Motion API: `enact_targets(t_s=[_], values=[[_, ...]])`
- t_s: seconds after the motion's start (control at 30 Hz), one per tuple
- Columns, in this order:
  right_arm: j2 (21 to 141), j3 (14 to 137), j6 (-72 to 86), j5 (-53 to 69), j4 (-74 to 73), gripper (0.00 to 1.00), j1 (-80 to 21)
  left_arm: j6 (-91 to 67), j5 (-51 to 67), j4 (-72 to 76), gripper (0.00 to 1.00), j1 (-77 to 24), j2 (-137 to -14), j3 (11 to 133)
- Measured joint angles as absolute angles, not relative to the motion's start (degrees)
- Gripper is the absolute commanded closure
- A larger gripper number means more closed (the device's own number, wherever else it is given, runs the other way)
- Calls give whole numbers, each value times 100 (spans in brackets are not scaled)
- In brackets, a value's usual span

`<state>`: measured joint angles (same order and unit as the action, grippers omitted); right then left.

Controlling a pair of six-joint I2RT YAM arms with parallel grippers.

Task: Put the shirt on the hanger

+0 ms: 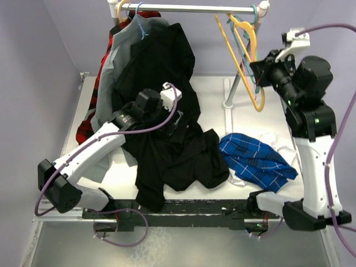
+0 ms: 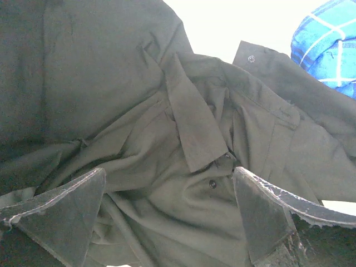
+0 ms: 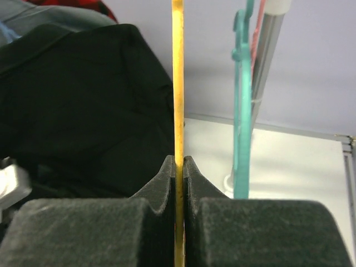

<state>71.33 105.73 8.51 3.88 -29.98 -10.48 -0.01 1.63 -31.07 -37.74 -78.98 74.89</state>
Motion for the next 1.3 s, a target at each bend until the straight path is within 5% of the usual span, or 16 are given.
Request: enact_targets(t_s=[0.17,0.4,0.7,1.0,1.13,1.2,1.3], values=[[6171,9638,1072,886,-3155,100,-1048,-255,-375,-3098,0,-4169,-7948,7467],[4917,8003,1382,1479,-3852,100,-1048,-666,-502,-3050,13,-4182,-8228,7161],[4381,7754,1402,1608,-5096,100,-1048,-701,-1000,-2895,5,-4818,-8947,6993],[4071,7450,1457,1586,-5413,100,-1048,-537,-1479,-2355,13,-5177,-9904,7303],[3990,7415,1463,1557,-5406,100,-1048,-384,-1691,-2040,36,-5175,-10298,7341],[3924,7341,1463,1557,-5413,100,-1048,-287,-1765,-1949,55,-5175,-10453,7352],[3854,7161,1463,1555,-5437,100,-1048,-137,-1826,-1885,97,-5166,-10613,7363]])
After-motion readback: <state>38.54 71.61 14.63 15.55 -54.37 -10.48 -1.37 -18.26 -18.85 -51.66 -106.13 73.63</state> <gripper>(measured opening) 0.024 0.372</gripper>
